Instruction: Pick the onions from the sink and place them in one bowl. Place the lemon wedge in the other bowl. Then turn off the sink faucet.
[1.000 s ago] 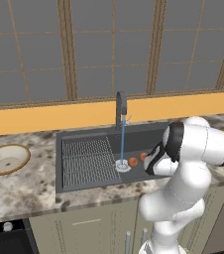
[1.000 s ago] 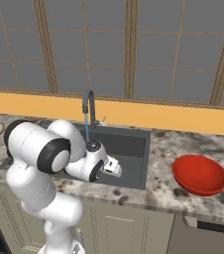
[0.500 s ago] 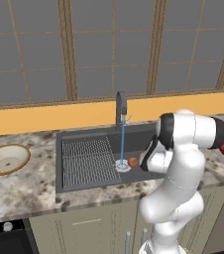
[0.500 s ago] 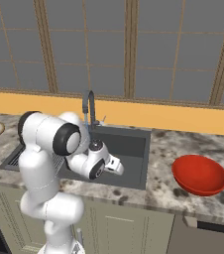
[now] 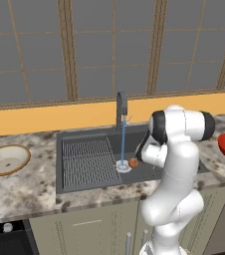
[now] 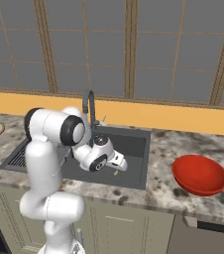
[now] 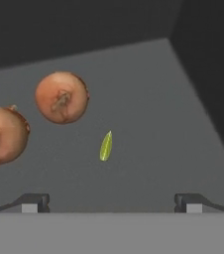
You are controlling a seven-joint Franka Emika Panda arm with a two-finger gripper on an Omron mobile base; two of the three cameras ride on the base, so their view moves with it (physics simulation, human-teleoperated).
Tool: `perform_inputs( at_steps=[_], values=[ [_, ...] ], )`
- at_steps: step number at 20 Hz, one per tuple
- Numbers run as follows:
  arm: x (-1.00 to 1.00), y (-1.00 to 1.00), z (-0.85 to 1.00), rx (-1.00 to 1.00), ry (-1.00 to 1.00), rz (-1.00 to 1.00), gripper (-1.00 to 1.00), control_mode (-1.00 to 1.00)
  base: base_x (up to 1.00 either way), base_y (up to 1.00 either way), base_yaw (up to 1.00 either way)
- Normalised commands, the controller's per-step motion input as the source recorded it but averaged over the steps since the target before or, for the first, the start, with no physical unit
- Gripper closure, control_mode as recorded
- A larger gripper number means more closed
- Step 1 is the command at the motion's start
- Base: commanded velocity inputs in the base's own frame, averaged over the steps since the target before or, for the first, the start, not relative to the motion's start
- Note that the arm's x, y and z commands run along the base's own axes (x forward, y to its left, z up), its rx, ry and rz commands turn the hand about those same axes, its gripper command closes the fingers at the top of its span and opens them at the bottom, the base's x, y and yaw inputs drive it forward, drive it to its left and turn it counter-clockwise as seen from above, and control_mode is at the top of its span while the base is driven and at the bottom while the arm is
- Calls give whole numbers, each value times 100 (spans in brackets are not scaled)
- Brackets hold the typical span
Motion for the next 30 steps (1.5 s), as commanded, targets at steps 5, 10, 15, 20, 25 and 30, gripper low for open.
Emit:
perform_inputs(
  at_steps=[5, 10, 15, 20, 25, 30],
  values=[
    [15, -13, -35, 2, 2, 0, -100, -100, 0, 0, 0],
    [11, -10, -45, 2, 2, 0, -100, -100, 0, 0, 0],
    [19, -2, -34, 0, 1, 0, -100, -100, 0, 0, 0],
    [29, 0, -25, 0, 6, 0, -100, -100, 0, 0, 0],
    [40, 0, -15, 0, 5, 0, -100, -100, 0, 0, 0],
    [53, 0, -1, 1, 5, 0, -100, -100, 0, 0, 0]
  ],
)
